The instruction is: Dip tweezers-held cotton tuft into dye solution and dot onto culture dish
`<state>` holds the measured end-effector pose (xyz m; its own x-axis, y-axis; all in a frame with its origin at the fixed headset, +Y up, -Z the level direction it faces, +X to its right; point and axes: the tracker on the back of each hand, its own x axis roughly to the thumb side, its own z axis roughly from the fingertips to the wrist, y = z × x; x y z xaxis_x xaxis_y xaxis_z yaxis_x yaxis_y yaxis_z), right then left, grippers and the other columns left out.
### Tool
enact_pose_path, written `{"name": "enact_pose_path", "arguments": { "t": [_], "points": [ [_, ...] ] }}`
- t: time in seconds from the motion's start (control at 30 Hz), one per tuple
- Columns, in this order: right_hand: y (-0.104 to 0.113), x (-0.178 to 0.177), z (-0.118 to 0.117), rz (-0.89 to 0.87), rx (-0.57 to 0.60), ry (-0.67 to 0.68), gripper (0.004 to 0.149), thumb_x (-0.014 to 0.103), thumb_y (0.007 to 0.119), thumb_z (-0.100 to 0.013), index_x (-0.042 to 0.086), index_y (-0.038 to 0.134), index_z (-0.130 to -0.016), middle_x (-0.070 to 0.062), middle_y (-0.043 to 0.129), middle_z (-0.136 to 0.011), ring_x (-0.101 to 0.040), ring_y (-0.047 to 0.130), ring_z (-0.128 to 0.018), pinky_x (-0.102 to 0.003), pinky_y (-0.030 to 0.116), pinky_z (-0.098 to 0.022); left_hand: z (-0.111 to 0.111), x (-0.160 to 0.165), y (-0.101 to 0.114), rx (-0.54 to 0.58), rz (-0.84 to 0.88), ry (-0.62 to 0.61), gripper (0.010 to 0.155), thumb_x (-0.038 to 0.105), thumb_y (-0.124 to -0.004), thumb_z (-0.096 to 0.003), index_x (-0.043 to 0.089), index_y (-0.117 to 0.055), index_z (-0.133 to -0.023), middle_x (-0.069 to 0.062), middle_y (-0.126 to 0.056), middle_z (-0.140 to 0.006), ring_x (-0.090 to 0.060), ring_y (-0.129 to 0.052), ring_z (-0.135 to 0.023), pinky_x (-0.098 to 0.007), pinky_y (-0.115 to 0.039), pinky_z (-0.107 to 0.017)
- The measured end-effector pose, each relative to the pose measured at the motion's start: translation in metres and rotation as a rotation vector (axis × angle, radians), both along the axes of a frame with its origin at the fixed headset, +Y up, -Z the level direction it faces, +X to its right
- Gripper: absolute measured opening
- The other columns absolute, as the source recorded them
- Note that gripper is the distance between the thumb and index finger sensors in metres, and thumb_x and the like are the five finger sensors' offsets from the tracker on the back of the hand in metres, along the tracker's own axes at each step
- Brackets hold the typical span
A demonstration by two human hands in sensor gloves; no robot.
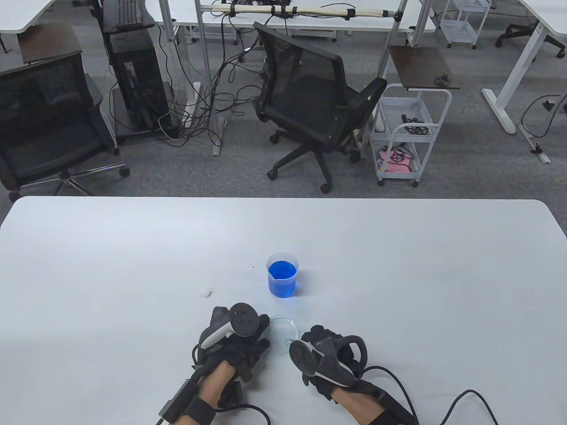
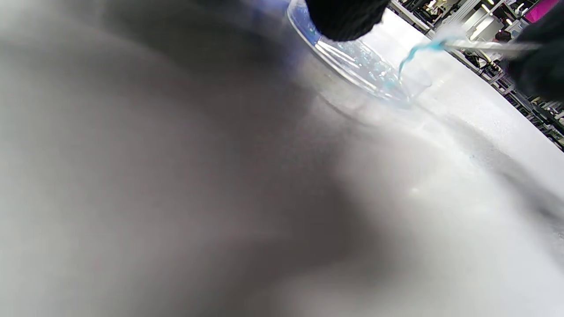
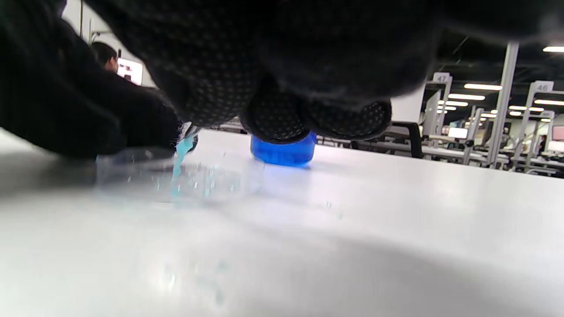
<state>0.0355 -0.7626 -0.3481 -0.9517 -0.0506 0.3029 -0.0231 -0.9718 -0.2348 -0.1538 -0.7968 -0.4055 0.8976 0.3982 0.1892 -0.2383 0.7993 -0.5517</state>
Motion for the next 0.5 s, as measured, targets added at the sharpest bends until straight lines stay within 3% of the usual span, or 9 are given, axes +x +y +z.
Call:
{"name": "enact_pose_path", "arguments": {
  "t": [0.2, 0.5],
  "points": [
    [-0.01, 0.0, -0.004, 0.027, -0.023, -0.008, 0.042, 0.031, 0.093, -0.026, -0.001, 0.107, -0.049, -0.023, 0.103, -0.052, -0.014, 0.097, -0.016, -0.029, 0.088, -0.003, 0.0, 0.0, 0.0, 0.0, 0.0, -0.001, 0.065, 0.037, -0.062, -0.0637, 0.024, -0.025, -0.115, -0.025, -0.009, -0.122, -0.052, -0.008, -0.105, -0.077, -0.015, -0.067],
    [0.021, 0.006, 0.006, -0.092, 0.056, -0.001, 0.042, 0.031, 0.093, -0.026, -0.001, 0.107, -0.049, -0.024, 0.103, -0.052, -0.014, 0.097, -0.015, -0.029, 0.088, -0.003, 0.0, 0.001, 0.0, 0.0, 0.001, -0.002, 0.065, 0.037, -0.062, -0.0637, 0.024, -0.025, -0.115, -0.025, -0.009, -0.122, -0.052, -0.008, -0.105, -0.077, -0.015, -0.067]
  ]
}}
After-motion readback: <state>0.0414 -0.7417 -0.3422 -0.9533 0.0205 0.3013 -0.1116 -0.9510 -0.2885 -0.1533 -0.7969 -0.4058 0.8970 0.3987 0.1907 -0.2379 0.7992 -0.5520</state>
